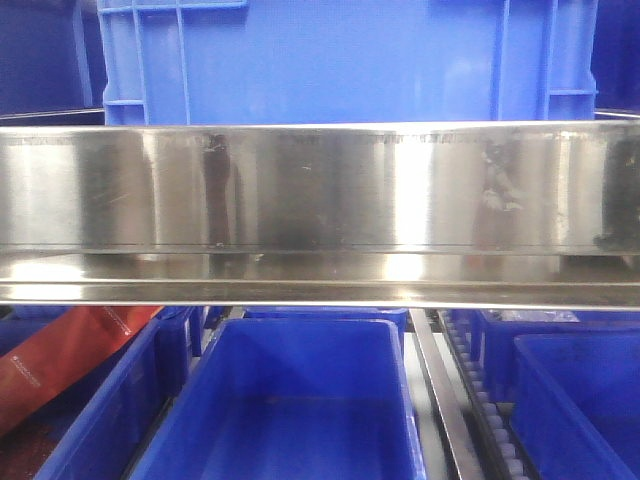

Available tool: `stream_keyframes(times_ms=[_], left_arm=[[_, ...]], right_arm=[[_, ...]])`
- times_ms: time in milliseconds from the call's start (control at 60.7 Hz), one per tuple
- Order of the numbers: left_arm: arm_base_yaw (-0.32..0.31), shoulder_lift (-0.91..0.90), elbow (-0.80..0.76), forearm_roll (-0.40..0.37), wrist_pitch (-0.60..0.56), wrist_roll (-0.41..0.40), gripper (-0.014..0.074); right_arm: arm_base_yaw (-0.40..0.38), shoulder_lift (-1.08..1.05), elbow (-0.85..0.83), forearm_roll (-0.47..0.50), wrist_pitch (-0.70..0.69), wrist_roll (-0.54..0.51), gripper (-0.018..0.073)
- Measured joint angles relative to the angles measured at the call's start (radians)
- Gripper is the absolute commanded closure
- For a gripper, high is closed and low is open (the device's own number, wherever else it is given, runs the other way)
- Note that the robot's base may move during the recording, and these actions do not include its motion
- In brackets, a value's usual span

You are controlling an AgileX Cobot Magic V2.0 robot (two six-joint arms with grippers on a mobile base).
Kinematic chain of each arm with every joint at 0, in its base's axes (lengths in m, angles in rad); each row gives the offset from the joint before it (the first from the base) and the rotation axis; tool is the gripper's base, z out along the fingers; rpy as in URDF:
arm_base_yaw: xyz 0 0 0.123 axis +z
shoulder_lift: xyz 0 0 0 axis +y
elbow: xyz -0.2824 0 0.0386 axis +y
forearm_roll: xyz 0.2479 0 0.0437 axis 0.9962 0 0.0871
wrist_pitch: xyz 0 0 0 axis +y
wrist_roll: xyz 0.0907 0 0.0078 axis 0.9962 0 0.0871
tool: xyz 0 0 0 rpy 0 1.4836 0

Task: Place cylindrical capacitor in blue bin on shelf

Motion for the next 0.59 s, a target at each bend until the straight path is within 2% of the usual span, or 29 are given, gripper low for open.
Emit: stream_keyframes(times_ms=[214,445,593], left_arm=[[0.0,0.0,0.0,0.0,0.0,0.0,0.0707],[0.0,0.0,0.0,0.0,0.0,0.0,0.0707],[0.0,0.0,0.0,0.0,0.0,0.0,0.0707]], right_arm=[[-0.034,-0.269,0.311,0.0,-0.099,0.0,0.0721],[-0.038,-0.591,0.741,0.0,-0.319,0.0,0.0721],[-0.04,-0.785,0.956,0.0,-0.422,0.0,0.0721]])
